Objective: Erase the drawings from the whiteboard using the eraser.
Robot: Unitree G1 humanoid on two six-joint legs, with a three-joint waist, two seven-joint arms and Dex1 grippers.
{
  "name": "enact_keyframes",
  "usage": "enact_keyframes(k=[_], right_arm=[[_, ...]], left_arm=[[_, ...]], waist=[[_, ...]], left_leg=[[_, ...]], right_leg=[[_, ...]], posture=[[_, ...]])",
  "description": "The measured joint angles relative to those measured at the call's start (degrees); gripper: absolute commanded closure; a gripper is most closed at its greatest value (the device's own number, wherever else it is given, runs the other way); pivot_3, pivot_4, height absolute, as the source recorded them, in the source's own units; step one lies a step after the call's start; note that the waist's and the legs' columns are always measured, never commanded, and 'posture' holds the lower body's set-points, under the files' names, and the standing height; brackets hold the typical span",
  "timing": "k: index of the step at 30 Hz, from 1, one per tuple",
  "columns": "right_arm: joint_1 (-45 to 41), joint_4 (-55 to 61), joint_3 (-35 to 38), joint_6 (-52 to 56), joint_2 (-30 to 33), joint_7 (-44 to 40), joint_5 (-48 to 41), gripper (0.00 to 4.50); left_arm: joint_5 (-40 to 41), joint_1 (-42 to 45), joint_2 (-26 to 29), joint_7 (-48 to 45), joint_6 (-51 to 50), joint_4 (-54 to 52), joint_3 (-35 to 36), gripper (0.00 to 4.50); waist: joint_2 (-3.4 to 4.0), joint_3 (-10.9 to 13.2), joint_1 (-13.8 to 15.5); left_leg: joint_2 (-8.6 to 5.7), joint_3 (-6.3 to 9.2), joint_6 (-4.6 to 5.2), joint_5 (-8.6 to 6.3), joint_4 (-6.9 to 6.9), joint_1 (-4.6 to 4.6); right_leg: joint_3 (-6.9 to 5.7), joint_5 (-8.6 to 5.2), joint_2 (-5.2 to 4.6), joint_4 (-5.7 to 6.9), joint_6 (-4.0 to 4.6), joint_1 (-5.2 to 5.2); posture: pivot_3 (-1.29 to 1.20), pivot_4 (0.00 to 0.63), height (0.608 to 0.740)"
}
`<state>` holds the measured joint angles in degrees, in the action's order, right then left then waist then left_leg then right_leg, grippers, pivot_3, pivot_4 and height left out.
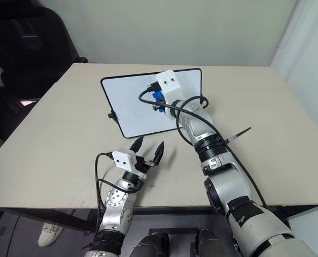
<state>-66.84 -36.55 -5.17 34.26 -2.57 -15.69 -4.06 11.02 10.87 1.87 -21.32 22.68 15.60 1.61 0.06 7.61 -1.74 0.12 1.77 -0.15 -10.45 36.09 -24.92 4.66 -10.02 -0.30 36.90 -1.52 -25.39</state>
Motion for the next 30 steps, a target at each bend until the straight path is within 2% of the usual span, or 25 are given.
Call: enact_keyframes(k=[5, 20, 30], right_arm=[[1.04, -0.52, -1.78, 0.82, -1.06, -0.7, 0.64, 3.44], [0.94, -4.53, -1.58, 2.44, -1.0, -0.63, 1.17, 3.44], [0.03, -8.04, 0.73, 2.74, 2.36, 1.18, 1.06, 3.44]], left_arm=[[0.07, -0.01, 0.09, -0.36, 1.2, 0.63, 0.13, 0.0], [0.24, 0.3, 0.1, -1.0, 4.97, 2.45, 0.26, 0.0], [1.0, 0.85, 0.5, -1.89, 5.95, 3.6, 0.27, 0.0]], waist=[[0.0, 0.0, 0.13], [0.01, -0.01, 0.29], [0.01, -0.01, 0.31]], left_leg=[[0.0, 0.1, -0.1, -0.07, 0.0, -0.06], [-0.06, 0.28, -0.17, -0.14, -0.01, -0.03], [-0.07, 0.31, -0.16, -0.13, -0.01, 0.0]], right_leg=[[-0.03, 0.35, 0.01, 0.04, 0.46, -0.14], [-0.06, 0.36, 0.04, 0.05, 0.49, -0.13], [-0.06, 0.4, 0.05, 0.05, 0.4, -0.13]], posture=[[0.0, 0.15, 0.74], [0.0, 0.15, 0.74], [0.0, 0.15, 0.74]])
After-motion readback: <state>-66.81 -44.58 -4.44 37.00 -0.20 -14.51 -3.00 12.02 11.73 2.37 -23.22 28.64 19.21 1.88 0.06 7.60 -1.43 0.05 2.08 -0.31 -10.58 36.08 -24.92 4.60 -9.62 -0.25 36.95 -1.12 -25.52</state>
